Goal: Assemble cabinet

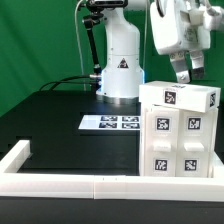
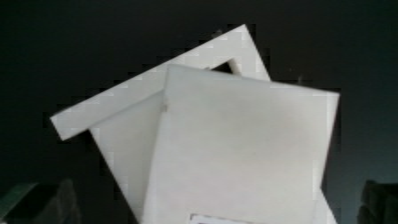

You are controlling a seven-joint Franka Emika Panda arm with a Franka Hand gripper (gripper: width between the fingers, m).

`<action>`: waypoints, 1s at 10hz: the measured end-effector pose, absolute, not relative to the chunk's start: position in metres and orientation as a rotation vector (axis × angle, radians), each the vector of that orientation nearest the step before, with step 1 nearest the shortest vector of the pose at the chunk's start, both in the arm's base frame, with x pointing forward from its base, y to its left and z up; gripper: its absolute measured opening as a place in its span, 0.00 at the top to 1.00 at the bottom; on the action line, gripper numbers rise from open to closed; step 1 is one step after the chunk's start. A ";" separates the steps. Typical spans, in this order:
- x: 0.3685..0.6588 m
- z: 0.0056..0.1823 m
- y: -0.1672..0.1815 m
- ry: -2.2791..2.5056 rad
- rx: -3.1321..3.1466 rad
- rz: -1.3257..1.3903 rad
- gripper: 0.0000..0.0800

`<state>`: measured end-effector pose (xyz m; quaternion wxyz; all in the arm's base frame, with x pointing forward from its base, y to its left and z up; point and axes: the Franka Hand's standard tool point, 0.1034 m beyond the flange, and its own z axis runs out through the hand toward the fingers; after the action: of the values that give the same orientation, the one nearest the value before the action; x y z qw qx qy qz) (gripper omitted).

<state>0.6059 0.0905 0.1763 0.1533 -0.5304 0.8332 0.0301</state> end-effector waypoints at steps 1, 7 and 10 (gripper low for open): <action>0.605 0.173 0.090 2.353 -1.585 0.078 0.00; 0.615 0.183 0.087 1.738 -2.269 0.075 0.00; 0.614 0.183 0.086 1.346 -2.537 0.014 0.00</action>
Offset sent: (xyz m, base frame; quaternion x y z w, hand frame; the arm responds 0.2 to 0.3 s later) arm 0.0193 0.0082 0.0159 -0.0694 -0.0299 -0.3954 0.9154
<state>0.6142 0.0860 0.1830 0.1345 -0.8753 0.4644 0.0049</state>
